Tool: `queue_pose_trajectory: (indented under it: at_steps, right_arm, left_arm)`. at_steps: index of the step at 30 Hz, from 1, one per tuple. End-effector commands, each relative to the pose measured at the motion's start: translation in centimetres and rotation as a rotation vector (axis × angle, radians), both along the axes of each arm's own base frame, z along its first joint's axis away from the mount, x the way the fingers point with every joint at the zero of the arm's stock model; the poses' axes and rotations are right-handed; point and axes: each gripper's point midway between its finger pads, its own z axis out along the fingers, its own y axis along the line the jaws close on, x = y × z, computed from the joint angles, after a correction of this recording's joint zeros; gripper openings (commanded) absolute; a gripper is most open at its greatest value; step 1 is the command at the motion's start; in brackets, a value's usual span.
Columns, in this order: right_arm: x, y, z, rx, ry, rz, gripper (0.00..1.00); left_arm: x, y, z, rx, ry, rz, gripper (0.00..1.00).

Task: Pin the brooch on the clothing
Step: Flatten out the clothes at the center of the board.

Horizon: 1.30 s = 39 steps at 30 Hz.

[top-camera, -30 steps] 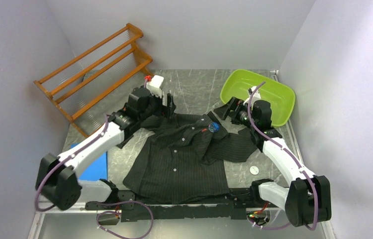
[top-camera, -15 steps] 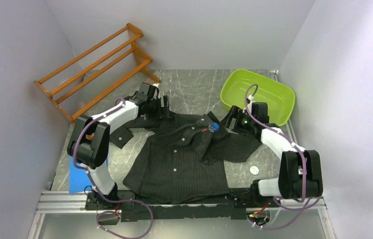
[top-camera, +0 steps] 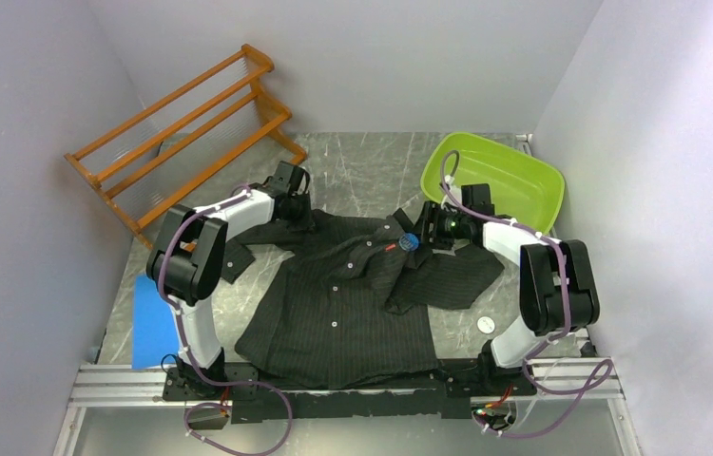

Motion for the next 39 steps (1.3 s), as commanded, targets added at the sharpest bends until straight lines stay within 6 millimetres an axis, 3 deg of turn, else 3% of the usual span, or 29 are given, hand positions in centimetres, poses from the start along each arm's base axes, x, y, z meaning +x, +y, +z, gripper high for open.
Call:
queue_pose_trajectory:
  at_steps: [1, 3, 8, 9, 25, 33, 39]
  right_arm:
    - [1.9, 0.9, 1.8, 0.017, -0.1, 0.052, 0.54]
    - [2.3, 1.2, 2.2, 0.037, -0.115, 0.067, 0.4]
    - [3.6, 2.3, 3.6, 0.091, -0.154, 0.105, 0.02]
    - [4.0, 2.3, 4.0, 0.097, -0.163, 0.109, 0.0]
    - [11.6, 3.6, 13.2, 0.157, -0.402, 0.109, 0.0]
    - [15.8, 4.3, 16.3, 0.178, -0.509, 0.1, 0.0]
    - [19.7, 5.4, 16.9, 0.2, -0.601, 0.116, 0.0]
  left_arm:
    - [1.0, 0.6, 0.2, -0.01, -0.03, 0.036, 0.12]
    - [1.3, 1.0, 0.5, -0.016, -0.039, 0.041, 0.03]
    - [2.5, 2.7, 2.2, -0.05, -0.081, 0.073, 0.03]
    - [2.8, 3.1, 2.7, -0.058, -0.09, 0.081, 0.03]
    - [6.1, 10.3, 12.4, -0.112, -0.304, 0.205, 0.03]
    - [6.4, 12.3, 13.2, -0.115, -0.319, 0.252, 0.03]
    - [6.5, 13.6, 13.2, -0.097, -0.339, 0.32, 0.03]
